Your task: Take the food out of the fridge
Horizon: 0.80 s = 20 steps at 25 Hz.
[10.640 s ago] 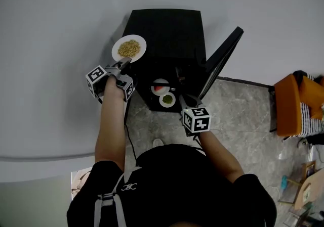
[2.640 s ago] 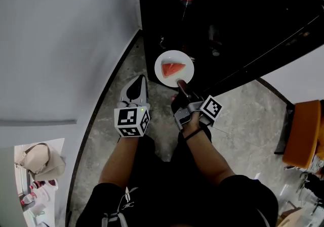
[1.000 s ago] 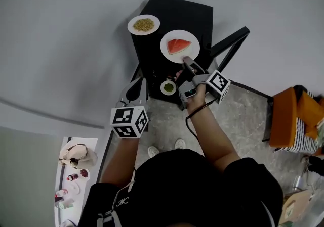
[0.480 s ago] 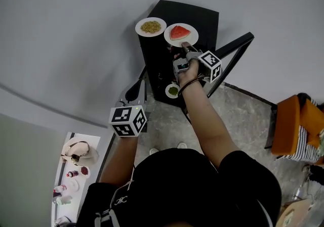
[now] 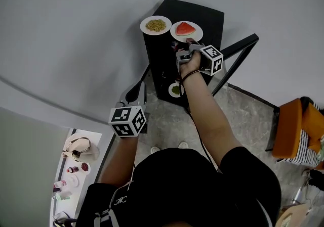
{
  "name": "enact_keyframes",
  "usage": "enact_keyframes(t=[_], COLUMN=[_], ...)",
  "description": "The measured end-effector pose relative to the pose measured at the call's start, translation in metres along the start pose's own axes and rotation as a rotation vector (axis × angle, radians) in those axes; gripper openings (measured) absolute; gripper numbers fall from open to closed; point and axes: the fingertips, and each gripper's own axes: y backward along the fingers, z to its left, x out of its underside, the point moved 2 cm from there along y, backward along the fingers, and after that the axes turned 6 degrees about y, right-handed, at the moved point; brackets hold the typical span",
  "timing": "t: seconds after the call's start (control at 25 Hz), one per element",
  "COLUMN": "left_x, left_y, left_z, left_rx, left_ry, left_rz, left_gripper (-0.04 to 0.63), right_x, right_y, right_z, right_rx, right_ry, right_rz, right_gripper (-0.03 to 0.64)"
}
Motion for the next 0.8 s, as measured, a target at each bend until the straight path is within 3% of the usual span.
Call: enact_keyframes(t=[0.28, 0.36, 0.4, 0.6, 0.64, 0.68, 0.72, 0.8], left_x=[0.001, 0.002, 0.002, 0.003, 0.003, 0.003, 0.002, 0.001], left_y=[-0.003, -0.004, -0.004, -0.009, -0.011, -0.012, -0.014, -0.017], left_z=[-0.001, 0.000, 0.002, 0.003, 0.003, 0.002, 0.001, 0.000], left_rx=[0.007, 0.010, 0.010, 0.020, 0.026, 0.030, 0.032, 0.033], left_ry=[-0.005, -0.005, -0.003, 0.008, 0.006, 0.005, 0.005, 0.006], left_rz=[0.007, 0.007, 0.007, 0.011, 0.012, 0.011, 0.009, 0.005], left_gripper=[0.002, 0.001, 0.002, 0.002, 0.002, 0.002, 0.001, 0.002], right_x=[-0.003, -0.001, 0.002, 0.020, 0.026, 0.032, 0.037, 0.047], right_y=[0.001, 0.004, 0.006, 0.044, 0.054, 0.064, 0.074, 0.092], right_z=[0.003, 0.008, 0.010, 0.005, 0.002, -0.002, -0.005, -0.010], right_rx=[-0.054, -0.097, -0.116, -0.207, -0.223, -0.226, -0.217, -0.189], right_ry=[0.047, 0.090, 0.110, 0.156, 0.176, 0.224, 0.299, 0.464], right_rz=[-0.054, -0.052, -0.041, 0.037, 0.070, 0.102, 0.129, 0.174], right_gripper=[0.021, 0.184, 0.214, 0.229, 0.188, 0.067, 0.000, 0.000])
